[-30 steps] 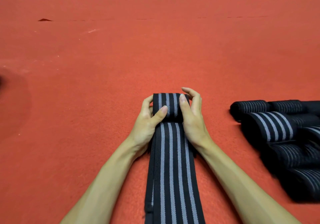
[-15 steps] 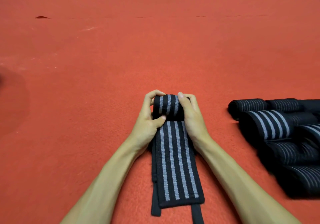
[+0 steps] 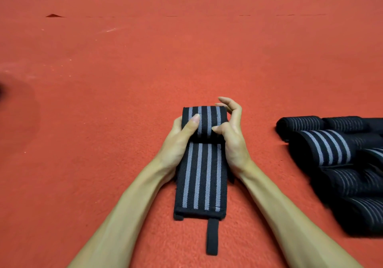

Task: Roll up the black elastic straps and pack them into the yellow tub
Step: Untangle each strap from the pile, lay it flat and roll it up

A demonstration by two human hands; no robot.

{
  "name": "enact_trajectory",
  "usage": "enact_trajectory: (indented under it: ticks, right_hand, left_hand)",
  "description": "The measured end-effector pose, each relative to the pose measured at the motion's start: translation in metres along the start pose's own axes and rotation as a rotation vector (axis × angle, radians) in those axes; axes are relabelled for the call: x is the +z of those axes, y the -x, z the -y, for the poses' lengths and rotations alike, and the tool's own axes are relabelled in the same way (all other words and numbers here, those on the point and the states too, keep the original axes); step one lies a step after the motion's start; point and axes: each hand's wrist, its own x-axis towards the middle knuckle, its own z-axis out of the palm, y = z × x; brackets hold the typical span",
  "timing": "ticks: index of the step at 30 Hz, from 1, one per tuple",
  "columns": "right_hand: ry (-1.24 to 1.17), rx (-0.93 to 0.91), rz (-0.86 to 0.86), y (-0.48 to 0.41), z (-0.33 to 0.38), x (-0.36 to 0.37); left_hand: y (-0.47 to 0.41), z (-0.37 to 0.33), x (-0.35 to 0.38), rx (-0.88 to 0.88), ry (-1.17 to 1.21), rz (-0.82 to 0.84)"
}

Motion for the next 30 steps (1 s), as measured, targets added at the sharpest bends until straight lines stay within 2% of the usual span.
enact_trajectory:
  ticks: [6,16,20,24,26,30]
  right_hand:
    - [0.048,0.082,0.019,-0.001,-0.002,0.004]
    - [0.034,0.161,0.018,-0.006,0.001,-0.002]
    - [-0.030,0.215,-0.010,-0.007,0.001,-0.004]
    - [-0.242,0.259,0.010,-0.006,0.002,-0.007]
    - [-0.278,0.266,0.066,-0.004,0.002,-0.006]
    - [-0.259,0.228,0.140,0.000,0.005,-0.002]
  left_hand:
    - [-0.002,-0.001,-0.007,0.068,0.078,0.075]
    - [-0.005,-0.002,-0.013,0.297,-0.097,0.036]
    - [-0.003,-0.002,-0.014,0.270,-0.072,0.088]
    - [0.003,-0.008,-0.012,0.155,0.128,0.208]
    - [0.001,-0.007,-0.011,0.096,0.175,0.177]
    - [-0.002,-0.002,-0.005,0.012,0.135,0.001]
